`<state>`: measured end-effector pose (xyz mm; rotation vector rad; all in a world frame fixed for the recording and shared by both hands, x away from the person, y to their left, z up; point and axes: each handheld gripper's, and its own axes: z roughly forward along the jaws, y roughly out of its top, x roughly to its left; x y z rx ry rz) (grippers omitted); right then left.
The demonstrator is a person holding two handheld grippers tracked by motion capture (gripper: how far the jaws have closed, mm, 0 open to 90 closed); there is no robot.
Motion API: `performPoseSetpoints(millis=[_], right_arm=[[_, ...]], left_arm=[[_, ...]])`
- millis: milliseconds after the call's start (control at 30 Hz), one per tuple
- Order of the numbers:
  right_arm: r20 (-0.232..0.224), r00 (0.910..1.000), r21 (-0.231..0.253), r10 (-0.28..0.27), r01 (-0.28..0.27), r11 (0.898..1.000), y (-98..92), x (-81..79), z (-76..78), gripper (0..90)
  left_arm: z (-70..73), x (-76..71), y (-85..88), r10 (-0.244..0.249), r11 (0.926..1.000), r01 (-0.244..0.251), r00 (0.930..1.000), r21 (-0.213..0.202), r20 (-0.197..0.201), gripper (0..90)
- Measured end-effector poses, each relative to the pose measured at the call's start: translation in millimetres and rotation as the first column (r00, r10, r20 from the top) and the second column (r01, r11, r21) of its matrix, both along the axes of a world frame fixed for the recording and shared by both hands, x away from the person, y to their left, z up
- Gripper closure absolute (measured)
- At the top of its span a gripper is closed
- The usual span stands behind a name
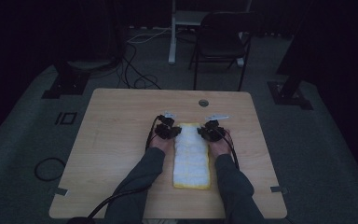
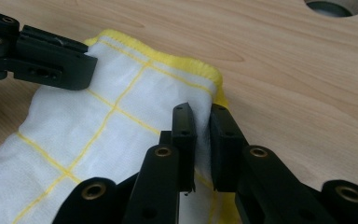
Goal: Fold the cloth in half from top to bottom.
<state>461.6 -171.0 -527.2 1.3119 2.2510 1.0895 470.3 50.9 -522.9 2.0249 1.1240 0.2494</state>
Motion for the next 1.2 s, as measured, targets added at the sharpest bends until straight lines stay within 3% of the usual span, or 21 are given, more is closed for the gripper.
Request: performPoseSetpoints(millis=[1200], right_arm=[[0.081,0.9966,0.024,-0.013,0.011,1.000,-8.1,-3.6,28.0,82.4]], left_arm=[[33.1,-4.0,-5.0,-0.017,0.9997,0.018,0.9969,-0.019,0.077,85.1]])
